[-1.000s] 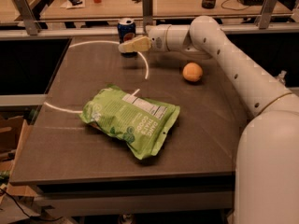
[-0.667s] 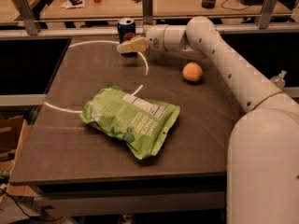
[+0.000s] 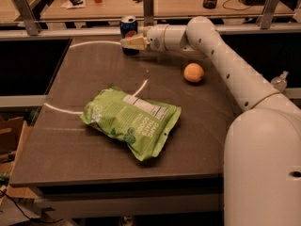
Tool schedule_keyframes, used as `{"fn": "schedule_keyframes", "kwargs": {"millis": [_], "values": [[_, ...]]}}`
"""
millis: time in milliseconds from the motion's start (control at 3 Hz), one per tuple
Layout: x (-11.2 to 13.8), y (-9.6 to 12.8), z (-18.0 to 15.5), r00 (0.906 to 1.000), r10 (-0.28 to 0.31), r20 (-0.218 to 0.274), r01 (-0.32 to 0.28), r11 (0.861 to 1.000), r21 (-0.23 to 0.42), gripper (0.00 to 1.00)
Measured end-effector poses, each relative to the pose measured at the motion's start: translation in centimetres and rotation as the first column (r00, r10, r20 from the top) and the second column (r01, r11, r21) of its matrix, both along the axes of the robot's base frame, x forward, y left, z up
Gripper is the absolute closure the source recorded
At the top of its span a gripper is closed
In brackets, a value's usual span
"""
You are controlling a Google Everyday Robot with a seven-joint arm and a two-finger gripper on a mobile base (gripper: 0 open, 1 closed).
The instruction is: Pick pepsi can
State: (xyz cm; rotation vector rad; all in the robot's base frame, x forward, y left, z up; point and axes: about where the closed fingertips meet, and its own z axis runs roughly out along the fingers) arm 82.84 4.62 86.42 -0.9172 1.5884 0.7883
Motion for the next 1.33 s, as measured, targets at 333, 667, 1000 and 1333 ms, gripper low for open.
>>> {"fn": "schedule_keyframes", "kwargs": {"millis": [333, 667, 1000, 1333], "values": [[0.1, -0.3, 0.5, 1.0, -0.005, 0.004, 0.005, 1.0, 0.002, 0.63], [0.0, -1.1, 2.3, 0.9999, -0.01, 0.011, 0.01, 1.0, 0.013, 0.86], [-0.3, -2.1, 4.3, 1.0, 0.001, 0.009, -0.001, 1.0, 0.018, 1.0], [-0.3, -2.1, 4.5, 0.9999, 0.005, 0.01, -0.005, 1.0, 0.017, 1.0]]}}
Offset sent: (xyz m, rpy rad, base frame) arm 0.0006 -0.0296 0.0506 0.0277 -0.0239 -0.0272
